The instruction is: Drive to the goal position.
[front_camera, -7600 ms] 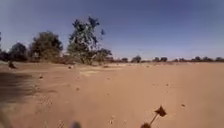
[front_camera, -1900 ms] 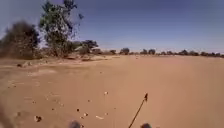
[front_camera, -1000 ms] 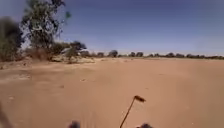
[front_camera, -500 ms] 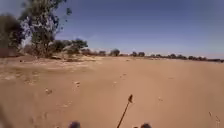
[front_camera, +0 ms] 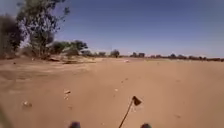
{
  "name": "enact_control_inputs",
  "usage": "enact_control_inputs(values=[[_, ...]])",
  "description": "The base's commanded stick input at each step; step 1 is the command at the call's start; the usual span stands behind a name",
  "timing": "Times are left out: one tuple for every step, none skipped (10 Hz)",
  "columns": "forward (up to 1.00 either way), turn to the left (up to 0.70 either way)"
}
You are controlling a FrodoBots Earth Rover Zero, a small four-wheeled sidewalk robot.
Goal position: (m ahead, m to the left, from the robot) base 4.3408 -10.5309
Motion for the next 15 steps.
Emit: enact_control_inputs(values=[[1.00, 0.00], [1.00, 0.00], [1.00, 0.00], [1.00, 0.00], [1.00, 0.00], [1.00, 0.00], [1.00, 0.00], [1.00, 0.00], [1.00, 0.00], [1.00, 0.00], [1.00, 0.00], [1.00, 0.00], [1.00, 0.00], [1.00, 0.00], [1.00, 0.00]])
